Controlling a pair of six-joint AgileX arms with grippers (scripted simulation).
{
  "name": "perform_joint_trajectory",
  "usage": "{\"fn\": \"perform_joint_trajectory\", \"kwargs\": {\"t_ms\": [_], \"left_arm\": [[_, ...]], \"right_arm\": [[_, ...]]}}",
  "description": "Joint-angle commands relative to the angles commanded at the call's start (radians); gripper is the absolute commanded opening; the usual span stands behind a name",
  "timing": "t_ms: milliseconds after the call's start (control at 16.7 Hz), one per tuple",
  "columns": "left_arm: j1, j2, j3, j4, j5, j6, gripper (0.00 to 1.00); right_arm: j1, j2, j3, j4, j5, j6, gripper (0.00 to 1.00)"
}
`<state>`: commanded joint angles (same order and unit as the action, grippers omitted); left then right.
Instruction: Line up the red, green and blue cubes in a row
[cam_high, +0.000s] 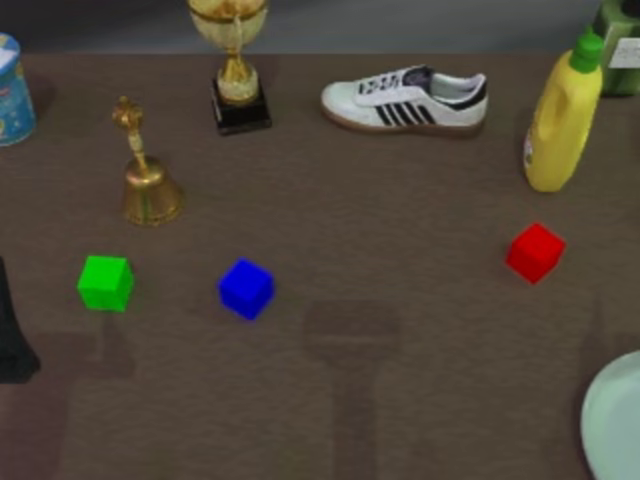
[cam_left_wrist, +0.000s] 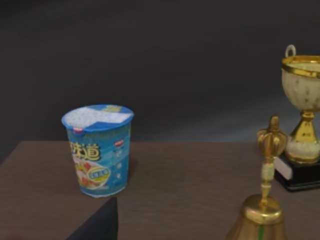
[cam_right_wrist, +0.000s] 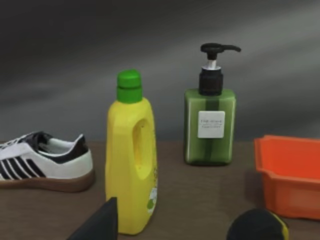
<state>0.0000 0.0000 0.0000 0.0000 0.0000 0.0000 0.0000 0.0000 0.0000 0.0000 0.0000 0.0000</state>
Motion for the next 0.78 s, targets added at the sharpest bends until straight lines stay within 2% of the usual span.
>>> {"fn": "perform_joint_trajectory", "kwargs": {"t_ms": [360,540,780], "left_arm": [[0.0,0.0,0.0,0.0,0.0,0.0,1.0],[0.0,0.0,0.0,0.0,0.0,0.0,1.0],[0.0,0.0,0.0,0.0,0.0,0.0,1.0]], "right_arm": [[0.017,0.103,0.102,-0.066,-0.002,-0.028,1.0],[0.041,0.292,0.275,-0.174,-0.002,-0.073,1.0],[0.082,0.677,0.582,-0.369,0.001,-0.155,1.0]]}}
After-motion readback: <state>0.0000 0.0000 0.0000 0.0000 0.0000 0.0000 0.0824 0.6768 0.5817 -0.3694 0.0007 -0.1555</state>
